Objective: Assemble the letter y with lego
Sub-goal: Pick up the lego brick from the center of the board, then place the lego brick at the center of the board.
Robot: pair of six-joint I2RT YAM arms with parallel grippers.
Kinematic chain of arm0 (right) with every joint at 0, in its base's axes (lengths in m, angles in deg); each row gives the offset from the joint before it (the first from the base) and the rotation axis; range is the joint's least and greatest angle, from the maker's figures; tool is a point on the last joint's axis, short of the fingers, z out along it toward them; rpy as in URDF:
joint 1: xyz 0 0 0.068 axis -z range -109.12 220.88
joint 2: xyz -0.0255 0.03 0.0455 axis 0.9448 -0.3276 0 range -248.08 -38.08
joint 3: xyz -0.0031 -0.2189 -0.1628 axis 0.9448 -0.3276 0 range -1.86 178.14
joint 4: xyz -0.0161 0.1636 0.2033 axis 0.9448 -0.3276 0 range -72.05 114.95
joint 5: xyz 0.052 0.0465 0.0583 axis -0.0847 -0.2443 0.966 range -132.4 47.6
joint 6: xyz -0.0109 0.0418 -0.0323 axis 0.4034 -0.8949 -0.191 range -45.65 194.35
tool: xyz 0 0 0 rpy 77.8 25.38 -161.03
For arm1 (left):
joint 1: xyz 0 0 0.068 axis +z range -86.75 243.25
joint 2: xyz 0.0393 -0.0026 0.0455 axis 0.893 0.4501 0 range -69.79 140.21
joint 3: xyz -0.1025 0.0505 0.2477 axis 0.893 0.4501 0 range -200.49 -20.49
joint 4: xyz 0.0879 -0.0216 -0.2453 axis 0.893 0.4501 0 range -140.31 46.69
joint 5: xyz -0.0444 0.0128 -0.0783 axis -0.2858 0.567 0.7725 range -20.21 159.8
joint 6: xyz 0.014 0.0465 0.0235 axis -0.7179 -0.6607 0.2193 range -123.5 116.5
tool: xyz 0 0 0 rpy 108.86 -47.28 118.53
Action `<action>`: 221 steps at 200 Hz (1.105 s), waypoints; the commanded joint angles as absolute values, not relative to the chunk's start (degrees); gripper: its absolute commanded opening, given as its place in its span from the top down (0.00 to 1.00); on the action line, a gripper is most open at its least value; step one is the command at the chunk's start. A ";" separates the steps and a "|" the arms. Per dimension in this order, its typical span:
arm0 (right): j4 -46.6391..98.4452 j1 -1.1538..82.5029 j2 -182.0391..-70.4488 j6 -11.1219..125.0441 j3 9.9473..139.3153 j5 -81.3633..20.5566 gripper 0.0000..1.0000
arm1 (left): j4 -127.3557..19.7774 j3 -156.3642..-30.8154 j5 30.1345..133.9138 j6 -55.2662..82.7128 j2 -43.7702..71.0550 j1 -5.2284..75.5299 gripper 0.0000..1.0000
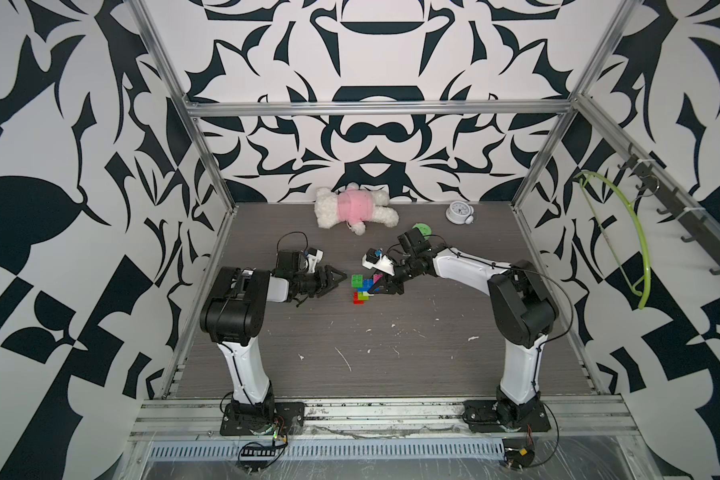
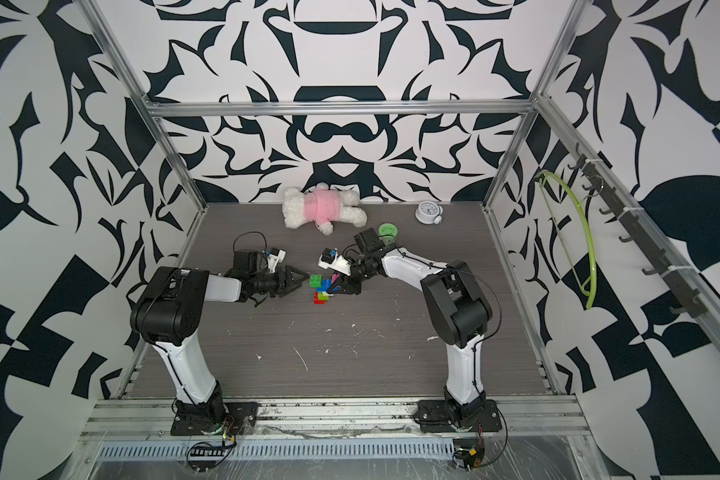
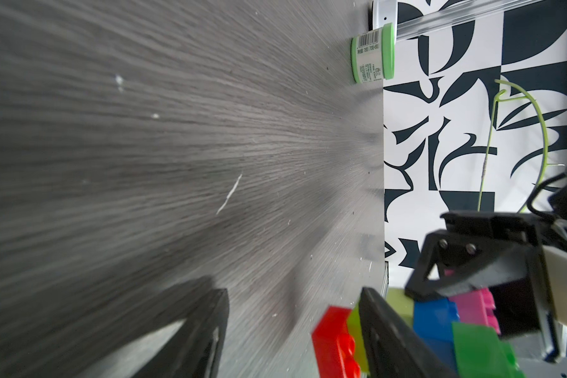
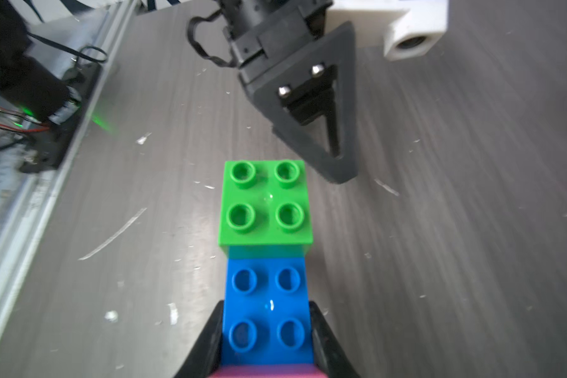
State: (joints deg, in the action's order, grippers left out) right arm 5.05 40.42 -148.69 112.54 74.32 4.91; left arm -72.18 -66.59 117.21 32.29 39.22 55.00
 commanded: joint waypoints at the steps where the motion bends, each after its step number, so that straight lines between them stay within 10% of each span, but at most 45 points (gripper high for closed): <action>1: -5.28 40.38 -145.13 109.86 77.48 8.51 0.72 | -63.05 -63.28 109.43 32.27 41.21 55.76 0.31; 221: -36.05 46.18 -162.17 99.94 89.12 22.56 0.71 | -62.17 -63.11 108.72 32.29 40.23 55.71 0.32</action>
